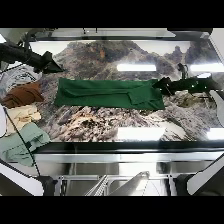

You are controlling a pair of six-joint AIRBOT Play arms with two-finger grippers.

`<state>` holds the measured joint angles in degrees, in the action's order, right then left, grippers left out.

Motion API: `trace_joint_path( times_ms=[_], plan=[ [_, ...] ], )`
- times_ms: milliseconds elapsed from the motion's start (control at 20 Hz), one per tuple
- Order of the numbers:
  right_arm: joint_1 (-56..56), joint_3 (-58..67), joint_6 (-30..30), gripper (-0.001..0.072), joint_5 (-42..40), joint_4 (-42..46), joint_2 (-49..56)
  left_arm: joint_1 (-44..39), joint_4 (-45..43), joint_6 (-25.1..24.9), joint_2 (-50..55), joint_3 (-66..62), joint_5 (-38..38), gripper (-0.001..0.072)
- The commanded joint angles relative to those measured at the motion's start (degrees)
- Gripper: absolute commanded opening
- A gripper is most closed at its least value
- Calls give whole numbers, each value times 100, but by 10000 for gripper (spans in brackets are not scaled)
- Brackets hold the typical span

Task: Fold the shirts.

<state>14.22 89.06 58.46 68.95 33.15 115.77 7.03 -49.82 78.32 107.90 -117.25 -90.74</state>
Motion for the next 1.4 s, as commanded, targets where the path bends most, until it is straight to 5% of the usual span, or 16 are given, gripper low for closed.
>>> trace_joint_path(
  times_ms=[0,150,200,600,900,1150,1350],
  plan=[
    [-164,11,46,516,-70,122,138,-407,2,-33,2,-2,-57,7],
    [-164,151,48,85,205,-236,133,-776,2,-24,208,-2,-59,7],
    [-166,223,50,19,304,-378,94,-953,2,-24,348,0,-44,7],
    [-210,726,621,21,662,-385,-852,-2614,-741,337,1836,-2,1482,5],
    [-433,737,754,21,1113,-380,-1108,-3084,-750,796,1969,-4,2712,5],
    [-748,748,914,21,1045,-387,-1257,-2990,-684,793,1569,-4,2260,7],
    [-1355,796,925,21,345,-1008,-1526,-2273,52,105,243,-4,1132,7]
  ],
)
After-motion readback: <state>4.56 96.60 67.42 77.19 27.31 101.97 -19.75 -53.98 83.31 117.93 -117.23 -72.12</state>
